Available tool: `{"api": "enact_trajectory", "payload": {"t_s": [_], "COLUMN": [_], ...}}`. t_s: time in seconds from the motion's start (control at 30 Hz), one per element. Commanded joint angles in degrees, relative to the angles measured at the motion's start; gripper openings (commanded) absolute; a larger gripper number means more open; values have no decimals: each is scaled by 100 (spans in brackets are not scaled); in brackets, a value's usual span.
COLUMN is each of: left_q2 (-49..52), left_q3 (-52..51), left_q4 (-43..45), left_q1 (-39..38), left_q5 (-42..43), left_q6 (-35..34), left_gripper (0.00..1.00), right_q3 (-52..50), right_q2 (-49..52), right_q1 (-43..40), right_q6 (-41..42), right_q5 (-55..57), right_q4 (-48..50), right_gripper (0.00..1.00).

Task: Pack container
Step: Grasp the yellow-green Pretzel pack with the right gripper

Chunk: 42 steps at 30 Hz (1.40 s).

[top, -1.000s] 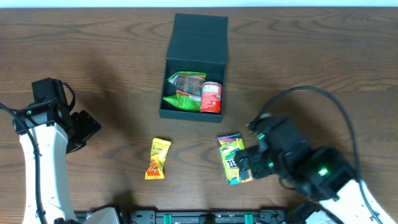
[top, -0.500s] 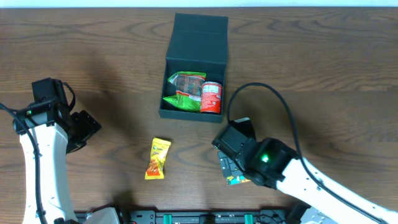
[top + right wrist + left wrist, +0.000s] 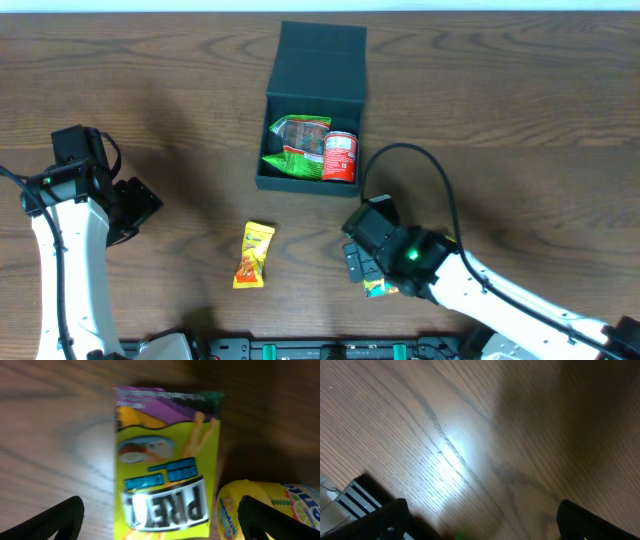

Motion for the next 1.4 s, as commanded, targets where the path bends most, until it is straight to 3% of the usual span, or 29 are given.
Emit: {"api": "enact_trajectory", "payload": {"t_s": [0.0, 0.37, 1.0, 1.1, 1.2, 1.37], "left_q2": [31, 31, 31, 31, 31, 31], "left_q3": [15, 15, 15, 15, 15, 15], "left_q4": [-17, -17, -17, -17, -17, -17], "left_q1": [28, 28, 28, 28, 28, 28], "left_q5": [-83, -85, -85, -85, -85, -85], "left_q6": [-24, -24, -24, -24, -24, -24], "left_gripper": [95, 95, 95, 95, 95, 95], "right_q3": [-208, -291, -289, -291, -291, -291], "right_q2": [50, 79, 870, 870, 870, 870], "right_q1": [-382, -619, -525, -525, -525, -525], "right_q6": [-208, -411, 125, 127, 125, 125], "right_q5": [-483, -1132, -1143, -1119, -1078, -1078], "right_q4": [175, 361, 640, 662, 667, 713], "right_gripper": [99, 99, 98, 91, 74, 58]}}
